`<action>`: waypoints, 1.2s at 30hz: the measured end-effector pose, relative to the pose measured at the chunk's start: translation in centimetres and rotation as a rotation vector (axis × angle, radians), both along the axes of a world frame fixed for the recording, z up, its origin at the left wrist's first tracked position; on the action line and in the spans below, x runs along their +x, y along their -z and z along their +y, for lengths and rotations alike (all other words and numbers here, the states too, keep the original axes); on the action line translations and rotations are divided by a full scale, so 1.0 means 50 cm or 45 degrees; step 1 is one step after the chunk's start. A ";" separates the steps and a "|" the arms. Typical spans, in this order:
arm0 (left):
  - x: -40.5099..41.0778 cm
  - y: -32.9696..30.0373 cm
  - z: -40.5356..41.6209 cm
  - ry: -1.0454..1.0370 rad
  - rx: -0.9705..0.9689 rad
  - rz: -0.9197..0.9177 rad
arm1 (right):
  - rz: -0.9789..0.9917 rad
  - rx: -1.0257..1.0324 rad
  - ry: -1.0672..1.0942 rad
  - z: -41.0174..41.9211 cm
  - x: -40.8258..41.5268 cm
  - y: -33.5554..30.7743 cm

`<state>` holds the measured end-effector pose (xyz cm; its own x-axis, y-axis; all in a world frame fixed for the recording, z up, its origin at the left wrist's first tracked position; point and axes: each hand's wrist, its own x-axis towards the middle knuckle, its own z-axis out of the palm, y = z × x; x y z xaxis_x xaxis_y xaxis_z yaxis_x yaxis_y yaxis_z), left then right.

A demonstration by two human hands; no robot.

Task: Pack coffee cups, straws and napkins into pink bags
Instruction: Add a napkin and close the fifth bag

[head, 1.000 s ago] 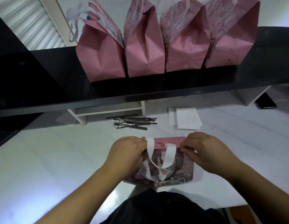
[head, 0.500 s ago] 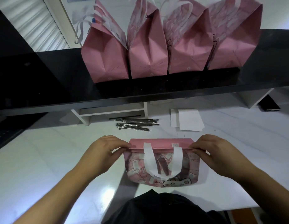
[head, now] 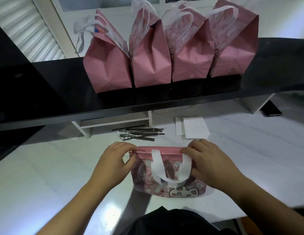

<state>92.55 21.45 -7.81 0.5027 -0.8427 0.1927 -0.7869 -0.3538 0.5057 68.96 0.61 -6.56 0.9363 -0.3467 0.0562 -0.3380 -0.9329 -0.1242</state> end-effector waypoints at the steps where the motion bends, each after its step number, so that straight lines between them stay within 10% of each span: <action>1: 0.001 -0.001 -0.002 -0.005 0.001 0.006 | -0.026 0.013 0.006 0.004 0.002 0.002; 12: -0.018 -0.028 -0.059 -0.097 -0.252 0.327 | -0.144 0.311 0.519 0.049 -0.031 -0.084; 24: -0.174 -0.036 -0.173 0.341 0.092 0.665 | -0.324 0.170 1.088 -0.004 -0.094 -0.246; 36: -0.399 -0.123 -0.443 0.300 0.078 0.936 | -0.465 0.045 1.023 -0.270 -0.233 -0.352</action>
<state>72.62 -0.71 -1.68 0.2894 -0.9417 -0.1717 -0.3143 -0.2629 0.9122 57.32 -12.87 11.07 0.3345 -0.8995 0.2812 -0.8236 -0.4241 -0.3767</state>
